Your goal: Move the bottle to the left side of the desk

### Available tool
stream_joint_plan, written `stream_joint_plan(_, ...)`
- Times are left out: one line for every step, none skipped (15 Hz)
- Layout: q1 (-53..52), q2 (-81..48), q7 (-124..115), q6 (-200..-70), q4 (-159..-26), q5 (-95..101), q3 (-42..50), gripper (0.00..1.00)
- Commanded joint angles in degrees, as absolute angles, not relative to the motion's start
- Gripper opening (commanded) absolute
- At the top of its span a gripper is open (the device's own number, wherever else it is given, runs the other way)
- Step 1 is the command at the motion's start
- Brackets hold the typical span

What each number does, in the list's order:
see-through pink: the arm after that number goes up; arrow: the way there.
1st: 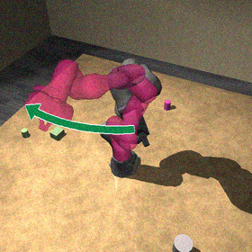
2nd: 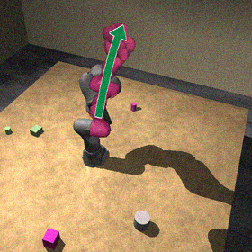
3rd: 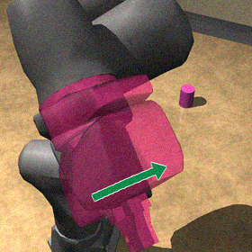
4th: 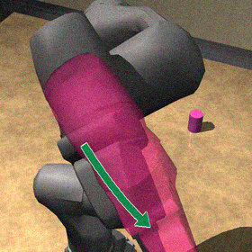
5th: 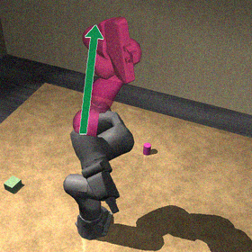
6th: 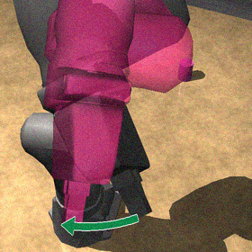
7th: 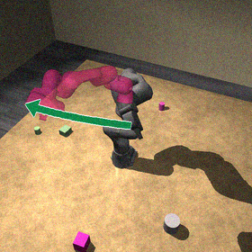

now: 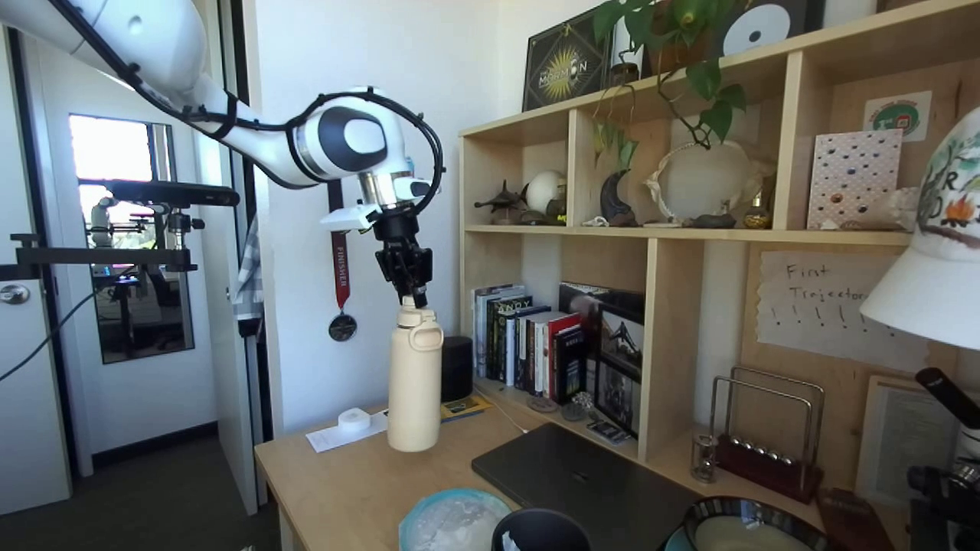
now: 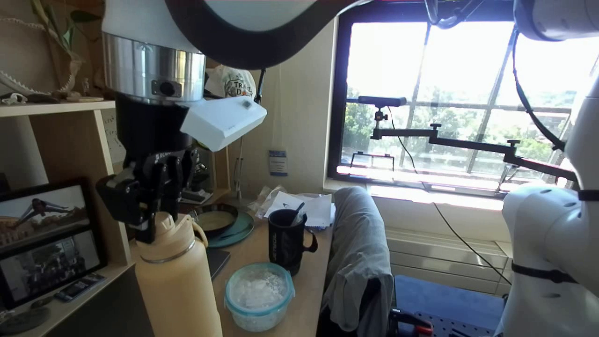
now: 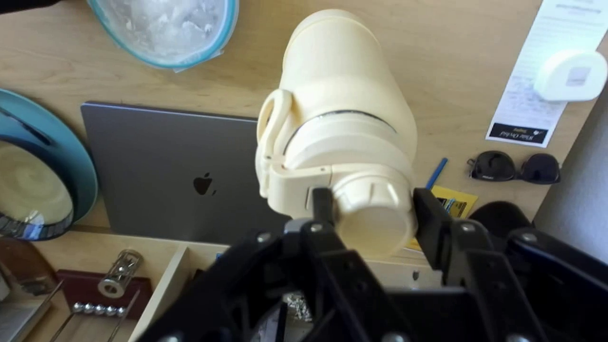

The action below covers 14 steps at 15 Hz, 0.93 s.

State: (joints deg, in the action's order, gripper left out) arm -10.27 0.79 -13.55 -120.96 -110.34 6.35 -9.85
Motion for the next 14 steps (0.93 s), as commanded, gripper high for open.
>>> stream_joint_plan(-10.40, 2.71, -9.64, -121.29, -113.25, 1.68, -10.09, 0.20)
stream_joint_plan(-10.48, 2.91, -8.73, -121.85, -114.35, 0.47, -10.13, 0.20)
stream_joint_plan(-10.59, 3.00, -8.11, -122.03, -115.16, -0.24, -10.21, 0.20)
stream_joint_plan(-10.76, 3.07, -7.67, -122.46, -116.10, -0.57, -10.32, 0.20)
stream_joint_plan(-10.92, 3.01, -7.06, -122.82, -117.02, -1.00, -10.38, 0.20)
stream_joint_plan(-11.06, 3.06, -7.32, -123.72, -118.10, -0.47, -10.43, 0.20)
stream_joint_plan(-11.15, 3.15, -7.26, -124.68, -119.17, -0.29, -10.45, 0.20)
stream_joint_plan(-11.17, 3.20, -7.22, -126.02, -120.28, 0.06, -10.44, 0.20)
stream_joint_plan(-11.14, 3.31, -6.97, -127.47, -121.39, 0.09, -10.39, 0.20)
stream_joint_plan(-11.06, 3.36, -6.64, -129.11, -122.68, -0.44, -10.27, 0.20)
stream_joint_plan(-11.02, 3.41, -6.81, -130.60, -123.78, -0.60, -10.23, 0.20)
stream_joint_plan(-10.97, 3.53, -6.86, -132.30, -125.07, -0.85, -10.18, 0.20)
stream_joint_plan(-10.91, 3.63, -6.93, -134.00, -126.31, -0.90, -10.14, 0.20)
stream_joint_plan(-10.88, 3.83, -6.93, -135.67, -127.46, -0.75, -10.14, 0.20)
